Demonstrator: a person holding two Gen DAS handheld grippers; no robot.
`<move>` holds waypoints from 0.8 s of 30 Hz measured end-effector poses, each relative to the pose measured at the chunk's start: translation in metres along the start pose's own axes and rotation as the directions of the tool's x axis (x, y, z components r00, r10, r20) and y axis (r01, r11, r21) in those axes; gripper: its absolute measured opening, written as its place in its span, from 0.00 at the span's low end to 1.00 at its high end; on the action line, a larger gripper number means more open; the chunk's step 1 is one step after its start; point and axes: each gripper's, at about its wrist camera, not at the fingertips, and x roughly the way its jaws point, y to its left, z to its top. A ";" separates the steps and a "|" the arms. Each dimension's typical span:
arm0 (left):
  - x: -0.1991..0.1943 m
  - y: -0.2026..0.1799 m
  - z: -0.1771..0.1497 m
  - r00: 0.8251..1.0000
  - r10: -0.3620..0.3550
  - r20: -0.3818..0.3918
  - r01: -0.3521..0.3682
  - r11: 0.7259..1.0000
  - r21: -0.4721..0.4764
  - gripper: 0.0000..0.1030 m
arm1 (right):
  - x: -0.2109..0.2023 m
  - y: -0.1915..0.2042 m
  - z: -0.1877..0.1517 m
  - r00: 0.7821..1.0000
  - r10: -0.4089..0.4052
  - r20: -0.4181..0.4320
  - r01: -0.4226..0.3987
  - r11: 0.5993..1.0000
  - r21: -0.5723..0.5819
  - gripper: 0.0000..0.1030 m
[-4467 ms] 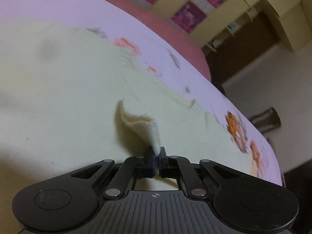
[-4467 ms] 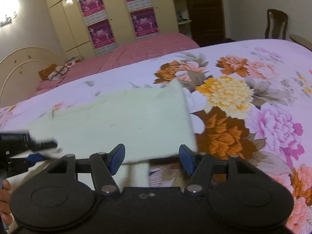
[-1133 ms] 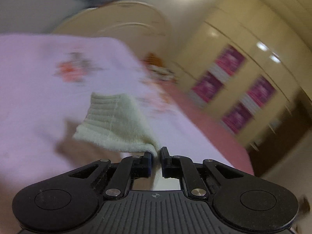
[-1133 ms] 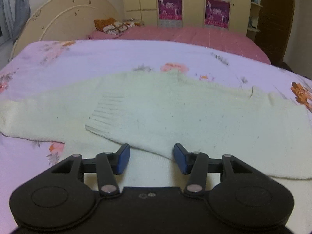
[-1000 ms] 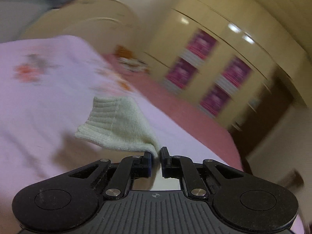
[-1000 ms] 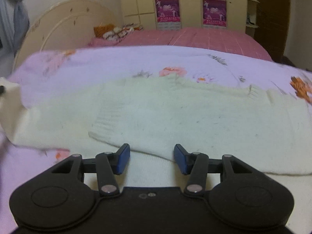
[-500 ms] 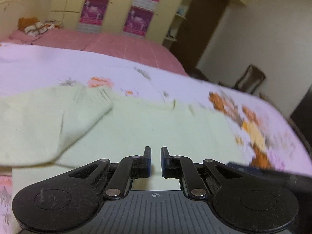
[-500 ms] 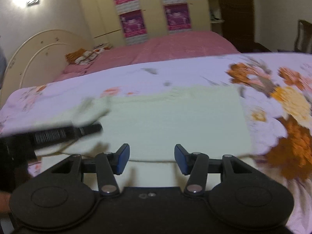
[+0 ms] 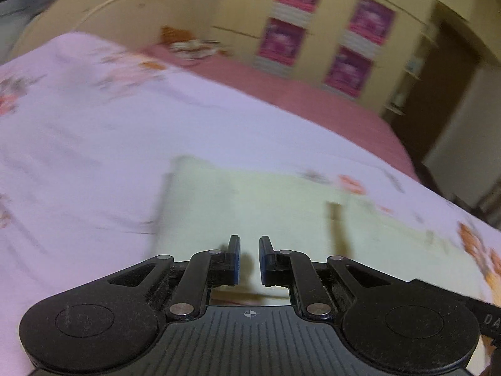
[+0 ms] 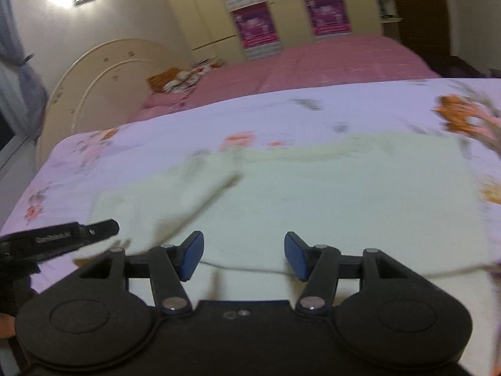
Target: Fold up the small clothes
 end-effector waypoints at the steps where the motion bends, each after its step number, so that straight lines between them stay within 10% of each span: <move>1: 0.003 0.008 0.000 1.000 0.007 -0.006 -0.007 1.000 -0.016 0.10 | 0.009 0.010 0.003 1.000 0.015 -0.008 -0.015 1.000 -0.008 0.55; 11: 0.020 0.013 -0.005 1.000 -0.003 -0.018 0.003 1.000 0.004 0.10 | 0.086 0.071 0.023 0.995 -0.082 -0.063 0.076 0.993 -0.090 0.55; 13: 0.021 0.011 -0.003 1.000 -0.008 -0.018 0.008 1.000 0.009 0.11 | 0.092 0.071 0.024 0.991 -0.119 -0.068 0.112 0.989 -0.091 0.29; 14: 0.022 0.009 -0.003 1.000 -0.011 -0.018 0.011 1.000 0.012 0.11 | 0.090 0.069 0.024 0.991 -0.111 -0.069 0.106 0.992 -0.073 0.13; 24: 0.021 -0.026 -0.017 0.994 -0.109 -0.029 0.111 0.988 0.103 0.11 | -0.010 0.009 0.017 0.980 -0.145 0.136 0.146 0.989 0.004 0.09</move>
